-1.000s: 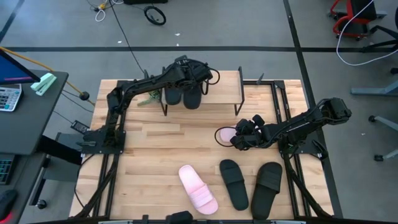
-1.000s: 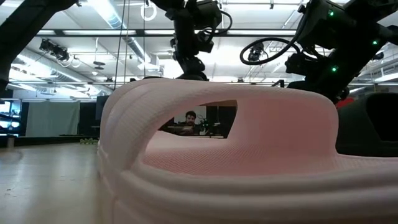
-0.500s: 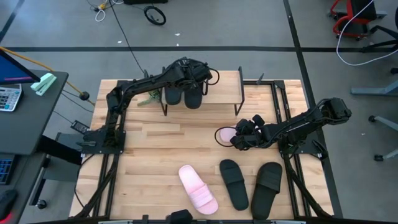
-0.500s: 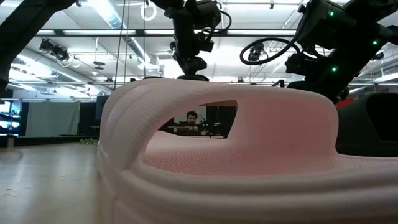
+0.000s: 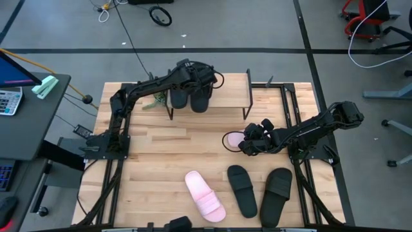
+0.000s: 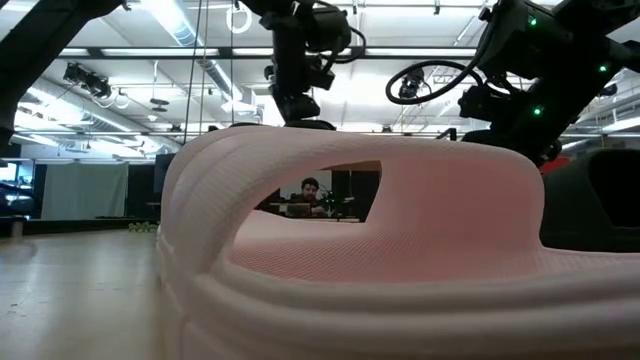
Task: Pick and place slides into the shelf
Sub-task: Put the black slide on the shelf
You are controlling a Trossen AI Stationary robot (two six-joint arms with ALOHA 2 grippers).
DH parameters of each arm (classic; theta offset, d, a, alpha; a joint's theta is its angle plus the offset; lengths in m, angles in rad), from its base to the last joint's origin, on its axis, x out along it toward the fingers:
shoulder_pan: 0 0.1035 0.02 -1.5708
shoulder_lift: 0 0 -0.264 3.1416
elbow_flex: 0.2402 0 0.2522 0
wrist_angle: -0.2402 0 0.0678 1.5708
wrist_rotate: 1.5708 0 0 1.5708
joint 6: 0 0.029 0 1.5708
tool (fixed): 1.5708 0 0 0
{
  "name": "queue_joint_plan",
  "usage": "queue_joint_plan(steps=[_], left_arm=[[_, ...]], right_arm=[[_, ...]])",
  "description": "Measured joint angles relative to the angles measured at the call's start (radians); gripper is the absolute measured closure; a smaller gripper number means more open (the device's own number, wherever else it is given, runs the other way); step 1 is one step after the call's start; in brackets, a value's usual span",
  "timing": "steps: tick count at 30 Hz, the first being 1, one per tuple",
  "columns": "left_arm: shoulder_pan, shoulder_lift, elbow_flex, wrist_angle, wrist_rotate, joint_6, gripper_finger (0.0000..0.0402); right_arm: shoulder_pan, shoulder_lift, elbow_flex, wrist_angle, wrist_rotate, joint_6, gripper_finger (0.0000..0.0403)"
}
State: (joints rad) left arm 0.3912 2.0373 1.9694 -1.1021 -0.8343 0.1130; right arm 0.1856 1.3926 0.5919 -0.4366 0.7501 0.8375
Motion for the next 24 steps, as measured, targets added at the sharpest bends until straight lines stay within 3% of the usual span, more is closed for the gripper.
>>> queue_joint_plan(steps=[19,24], left_arm=[[-0.008,-0.004,0.001,-0.071,-0.016,-0.046,0.0207],[-0.054,-0.005,0.073,-0.101,-0.026,-0.043,0.0199]], right_arm=[[0.000,0.000,0.000,0.000,-0.008,0.001,0.0238],[0.000,0.000,0.000,0.000,-0.008,0.001,0.0238]])
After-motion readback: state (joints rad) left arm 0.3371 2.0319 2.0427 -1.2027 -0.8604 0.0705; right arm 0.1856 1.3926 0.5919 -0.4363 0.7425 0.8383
